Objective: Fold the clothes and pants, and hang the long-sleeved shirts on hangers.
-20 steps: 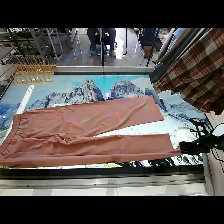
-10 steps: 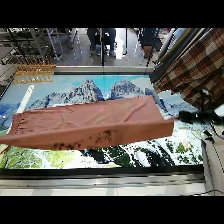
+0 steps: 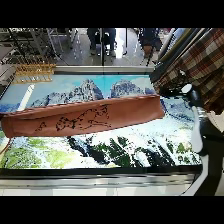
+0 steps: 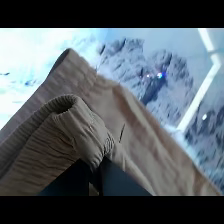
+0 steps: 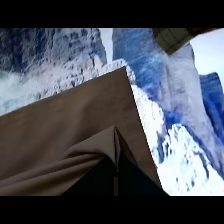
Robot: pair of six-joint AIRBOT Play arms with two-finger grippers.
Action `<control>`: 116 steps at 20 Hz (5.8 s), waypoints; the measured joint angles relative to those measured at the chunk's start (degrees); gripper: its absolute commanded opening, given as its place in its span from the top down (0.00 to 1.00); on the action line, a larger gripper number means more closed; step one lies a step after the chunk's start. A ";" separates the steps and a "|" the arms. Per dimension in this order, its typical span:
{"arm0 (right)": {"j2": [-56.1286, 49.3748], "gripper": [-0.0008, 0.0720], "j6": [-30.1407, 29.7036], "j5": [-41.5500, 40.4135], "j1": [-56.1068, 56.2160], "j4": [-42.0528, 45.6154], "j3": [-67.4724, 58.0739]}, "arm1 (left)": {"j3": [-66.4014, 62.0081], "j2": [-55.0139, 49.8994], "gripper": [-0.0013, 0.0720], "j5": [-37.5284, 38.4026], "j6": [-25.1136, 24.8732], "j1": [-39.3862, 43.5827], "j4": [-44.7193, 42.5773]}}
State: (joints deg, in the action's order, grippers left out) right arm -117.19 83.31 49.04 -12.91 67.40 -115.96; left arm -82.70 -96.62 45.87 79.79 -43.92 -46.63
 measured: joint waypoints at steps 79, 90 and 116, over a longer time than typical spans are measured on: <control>20.61 0.31 -21.42 22.49 -17.57 -7.58 45.40 | -18.51 2.58 0.97 46.51 2.21 9.62 -16.63; 17.66 0.97 -24.28 24.55 -16.09 -8.33 41.11 | -12.59 3.32 0.97 42.99 -8.13 37.33 -11.74; 22.23 0.21 13.86 9.64 57.05 3.82 25.81 | 7.63 16.59 0.58 34.91 -10.38 32.26 -13.27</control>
State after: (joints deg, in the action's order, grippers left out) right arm -94.96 97.17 58.67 44.14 71.22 -90.15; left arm -75.07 -80.03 80.77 69.41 -11.66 -59.90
